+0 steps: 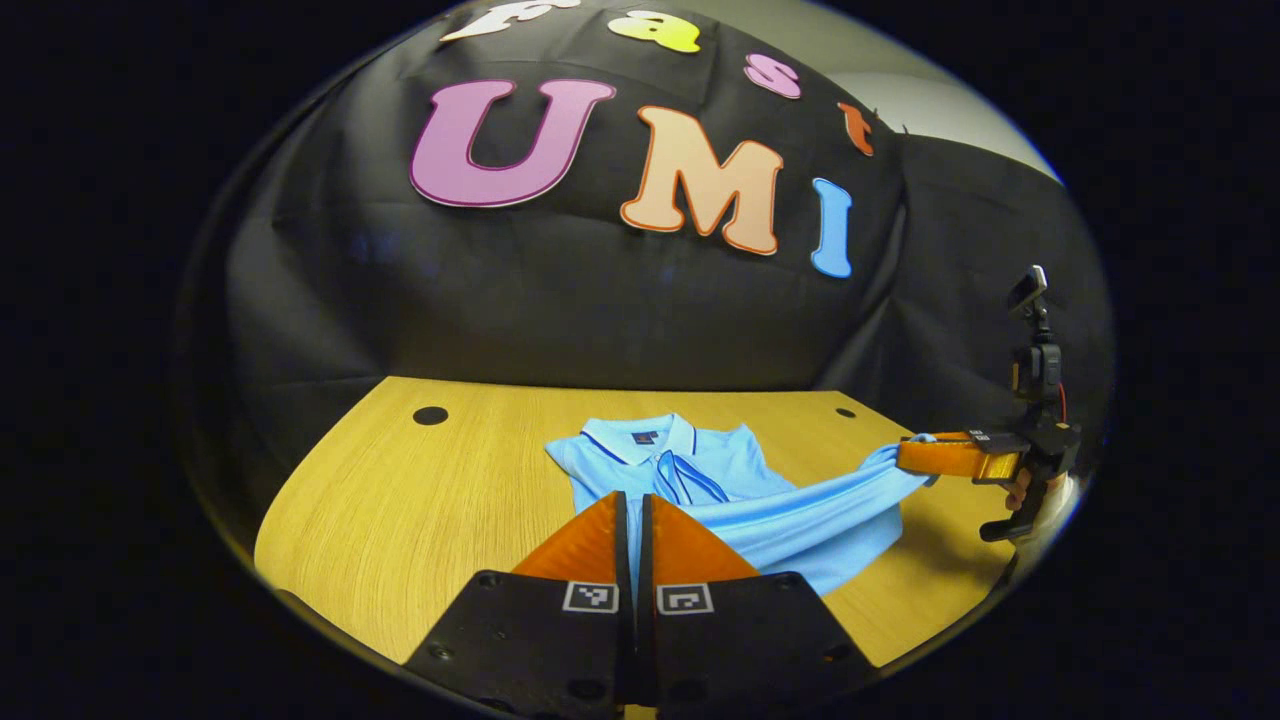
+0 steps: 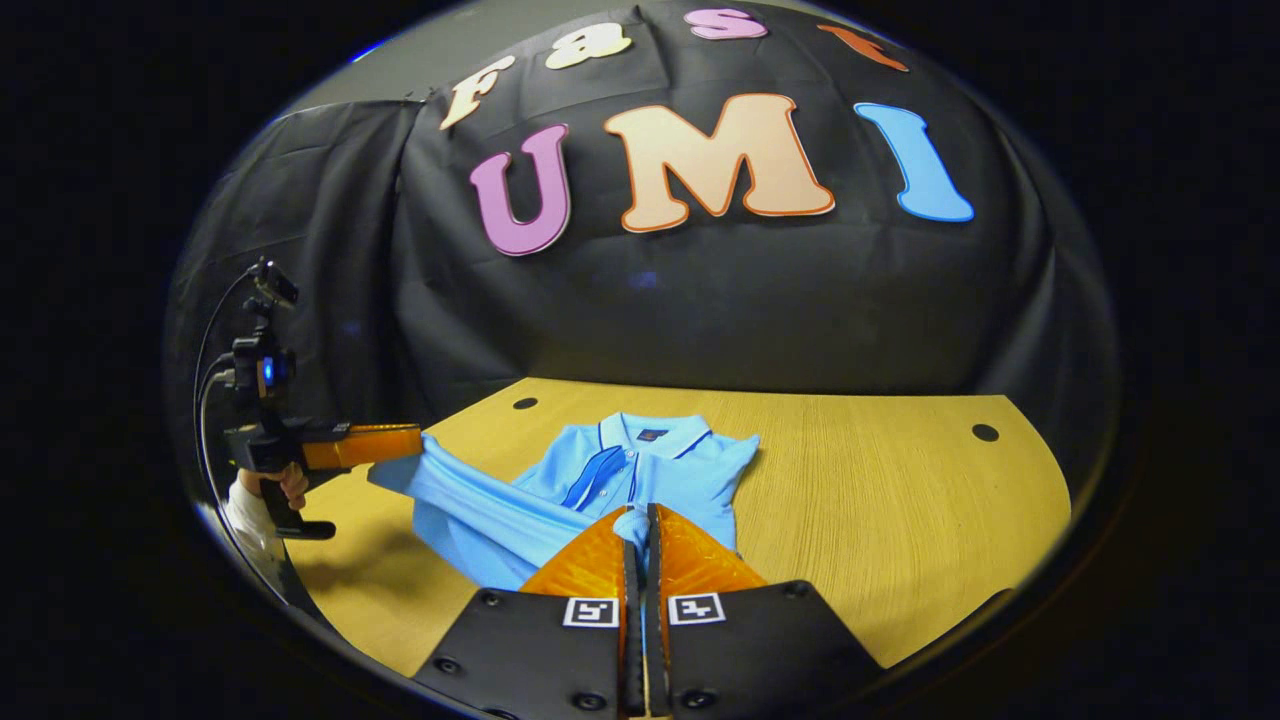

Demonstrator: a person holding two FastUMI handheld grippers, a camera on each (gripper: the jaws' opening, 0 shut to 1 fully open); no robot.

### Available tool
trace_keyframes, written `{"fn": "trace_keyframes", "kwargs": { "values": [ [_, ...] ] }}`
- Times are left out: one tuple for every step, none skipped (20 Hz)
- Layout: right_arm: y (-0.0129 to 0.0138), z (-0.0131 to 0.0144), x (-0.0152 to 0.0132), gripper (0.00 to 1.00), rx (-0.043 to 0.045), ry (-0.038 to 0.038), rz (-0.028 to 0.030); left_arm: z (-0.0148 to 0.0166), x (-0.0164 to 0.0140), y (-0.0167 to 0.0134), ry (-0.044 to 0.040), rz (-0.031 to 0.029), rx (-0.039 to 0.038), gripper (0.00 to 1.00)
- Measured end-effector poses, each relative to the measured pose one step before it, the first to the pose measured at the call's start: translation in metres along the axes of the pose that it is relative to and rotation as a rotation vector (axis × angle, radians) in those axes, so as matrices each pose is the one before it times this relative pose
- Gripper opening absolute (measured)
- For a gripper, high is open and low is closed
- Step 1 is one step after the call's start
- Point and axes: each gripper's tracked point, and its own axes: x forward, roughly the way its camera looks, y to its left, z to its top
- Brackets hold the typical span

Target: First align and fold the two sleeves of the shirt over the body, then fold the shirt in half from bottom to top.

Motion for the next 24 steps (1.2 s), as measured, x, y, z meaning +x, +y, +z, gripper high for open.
{"fn": "trace_keyframes", "kwargs": {
  "values": [
    [-0.00642,0.00656,0.0129,0.04,0.00351,0.00101,-0.01619,0.00646,0.01337,0.00532,-0.00676,0.00996,-0.00105,0.0],
    [-0.00497,0.00479,0.0147,0.04,-0.00252,0.00038,-0.01511,0.00561,0.01149,0.0036,-0.00324,0.00554,0.00285,0.0],
    [-0.00488,0.00435,0.01508,0.04,-0.00596,0.00078,-0.01656,0.00656,0.01341,0.00477,-0.00761,0.01332,0.00372,0.0],
    [-0.00369,0.0022,0.01383,0.04,-0.00508,-0.00191,-0.01427,0.00355,0.01349,0.00458,-0.00115,0.01402,0.00438,0.0],
    [-0.00401,0.00345,0.01494,0.04,-0.00374,-0.00795,-0.01454,0.00169,0.01415,0.00686,0.00159,0.02468,0.00425,0.02],
    [-0.00361,-0.00008,0.01533,0.04,0.00363,0.00223,-0.01368,-0.00141,0.0151,0.00624,0.00563,0.022,0.00747,0.0],
    [-0.00276,-0.00118,0.01321,0.04,0.00923,0.00202,-0.01243,-0.00095,0.01182,0.00416,0.00504,0.01774,0.00336,0.0],
    [-0.00362,-0.00234,0.01337,0.04,0.01135,0.00603,-0.01355,-0.00257,0.01384,0.00445,0.00703,0.01645,0.00229,0.0],
    [-0.00432,-0.00169,0.01237,0.01,0.0052,0.00094,-0.01411,-0.00229,0.0144,0.00431,0.0061,0.01639,0.00346,0.0],
    [-0.00386,-0.00225,0.01196,0.04,0.00369,-0.00095,-0.01316,-0.00358,0.01283,0.00413,0.00567,0.01683,0.00318,0.0],
    [-0.00497,-0.00206,0.01161,0.04,0.00738,0.00149,-0.01516,-0.00394,0.01144,0.00226,0.01014,0.0104,0.00013,0.0],
    [-0.00454,-0.00188,0.00917,0.04,0.00828,-0.00101,-0.01408,-0.00467,0.00992,0.00085,0.01231,0.00628,-0.00075,0.0],
    [-0.00387,-0.00145,0.00783,0.04,0.00309,-0.00313,-0.01138,-0.00465,0.00724,0.00141,0.01386,0.00983,-0.00144,0.0],
    [-0.00558,-0.00149,0.00668,0.04,-0.00101,-0.00847,-0.0189,-0.00332,0.0072,0.00121,0.00942,0.01215,-0.0036,0.0],
    [-0.00458,-0.00215,0.00588,0.04,0.00715,-0.00158,-0.01551,-0.00236,0.00682,-0.00017,0.00188,0.01207,0.01048,0.0],
    [-0.00158,-0.00229,0.00485,0.04,0.0167,-0.0012,-0.00738,-0.00283,0.00497,0.00077,0.00727,0.01816,0.0155,0.0],
    [-0.00013,0.00035,0.00251,0.04,0.01392,-0.00554,-0.00383,-0.00198,0.00477,-0.00033,0.00442,0.01481,0.01305,0.0],
    [-0.00065,0.00152,0.00198,0.04,0.00593,-0.00699,-0.0084,0.00047,0.00405,-0.00031,-0.00173,0.01426,0.01106,0.0],
    [-0.00193,0.00259,0.0001,0.04,-0.00623,-0.01307,-0.00867,0.0026,0.00134,0.00421,-0.00796,0.0351,0.01165,0.0],
    [-0.00092,0.00176,-0.0003,0.15,-0.01321,-0.00972,-0.00605,0.00098,-0.00022,0.00469,-0.00597,0.03062,0.01325,0.05],
    [0.00027,0.00227,-0.00198,0.17,-0.01101,-0.00543,0.00363,0.00104,0.00006,0.00205,-0.00072,0.01273,0.00853,0.1],
    [0.00188,0.00046,-0.00371,0.38,-0.00475,0.00208,0.01078,0.00102,-0.00251,0.00189,0.00053,0.01075,0.00562,0.18],
    [0.00061,0.00039,-0.00246,0.59,-0.00248,-0.00031,0.0017,0.00101,-0.00282,0.00308,-0.00121,0.00884,0.00057,0.38],
    [0.00392,0.00174,-0.00502,0.81,0.00195,-0.00643,0.01816,0.00025,-0.00279,0.00058,-0.00109,0.00066,-0.00703,0.59]
  ]
}}
